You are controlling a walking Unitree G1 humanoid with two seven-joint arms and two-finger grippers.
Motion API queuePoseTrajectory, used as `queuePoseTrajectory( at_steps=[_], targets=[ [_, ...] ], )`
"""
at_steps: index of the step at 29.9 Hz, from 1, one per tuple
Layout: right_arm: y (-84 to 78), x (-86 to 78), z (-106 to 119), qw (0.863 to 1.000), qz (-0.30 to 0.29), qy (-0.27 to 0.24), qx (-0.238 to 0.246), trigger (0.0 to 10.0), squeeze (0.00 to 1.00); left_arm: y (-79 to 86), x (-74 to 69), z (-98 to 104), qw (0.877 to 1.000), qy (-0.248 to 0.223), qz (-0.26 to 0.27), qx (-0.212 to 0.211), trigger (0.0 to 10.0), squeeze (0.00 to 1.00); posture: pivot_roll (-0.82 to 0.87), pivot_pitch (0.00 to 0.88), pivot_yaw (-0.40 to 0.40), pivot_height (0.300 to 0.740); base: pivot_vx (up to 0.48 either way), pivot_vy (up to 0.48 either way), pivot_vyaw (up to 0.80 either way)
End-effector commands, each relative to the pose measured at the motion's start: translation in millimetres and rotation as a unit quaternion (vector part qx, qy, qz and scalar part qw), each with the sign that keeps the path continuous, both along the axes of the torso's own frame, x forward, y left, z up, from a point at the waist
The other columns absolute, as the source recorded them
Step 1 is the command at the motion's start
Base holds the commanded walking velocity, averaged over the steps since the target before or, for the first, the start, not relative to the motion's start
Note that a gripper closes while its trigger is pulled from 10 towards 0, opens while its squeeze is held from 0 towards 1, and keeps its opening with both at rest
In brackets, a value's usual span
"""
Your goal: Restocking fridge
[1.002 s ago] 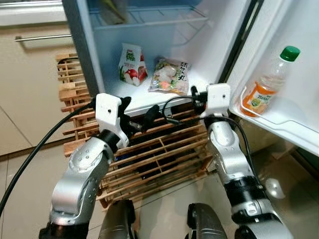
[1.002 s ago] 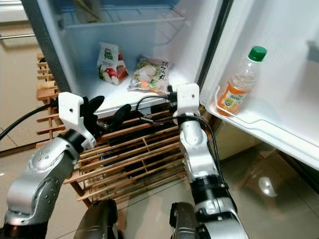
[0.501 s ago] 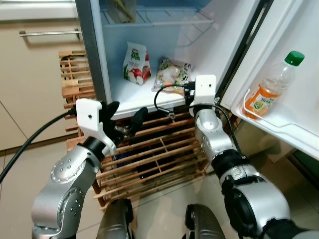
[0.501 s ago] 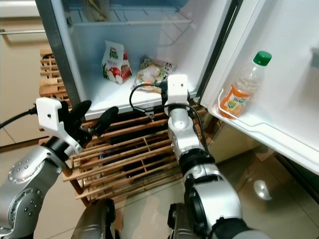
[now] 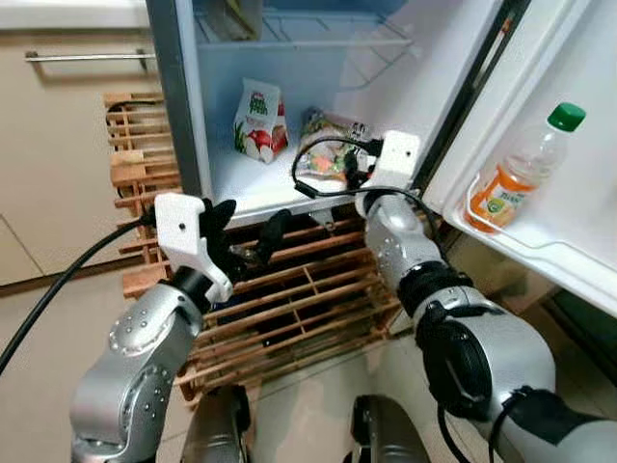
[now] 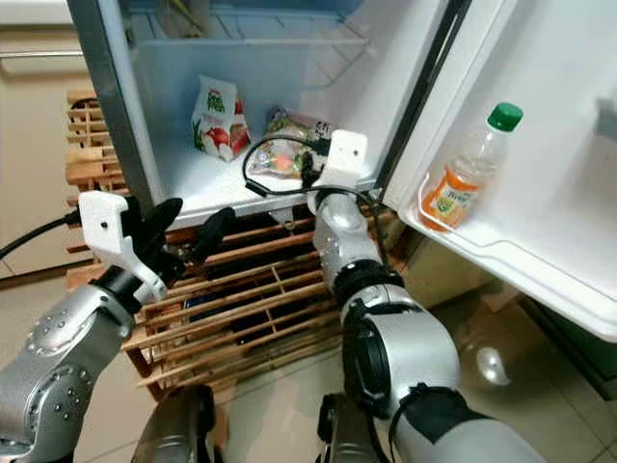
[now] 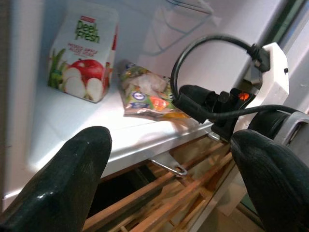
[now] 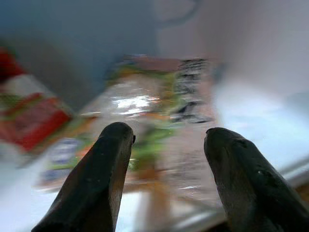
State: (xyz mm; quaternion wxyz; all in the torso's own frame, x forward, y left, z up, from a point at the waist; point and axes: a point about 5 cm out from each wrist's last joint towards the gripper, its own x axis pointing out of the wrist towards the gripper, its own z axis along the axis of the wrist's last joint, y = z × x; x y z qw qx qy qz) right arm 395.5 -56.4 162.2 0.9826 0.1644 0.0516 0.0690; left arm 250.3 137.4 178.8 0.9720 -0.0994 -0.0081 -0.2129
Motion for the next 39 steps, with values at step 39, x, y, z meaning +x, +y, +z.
queuePoseTrajectory(
  at_steps=[39],
  targets=[
    [-50.0,4.7,-9,0.975,-0.093,0.007,-0.201,10.0,0.34,2.8,-8.9,-4,0.991,-0.039,0.026,0.125,10.0,0.00,0.14,0.007,-0.131,0.625,0.000,0.000,0.00]
  ],
)
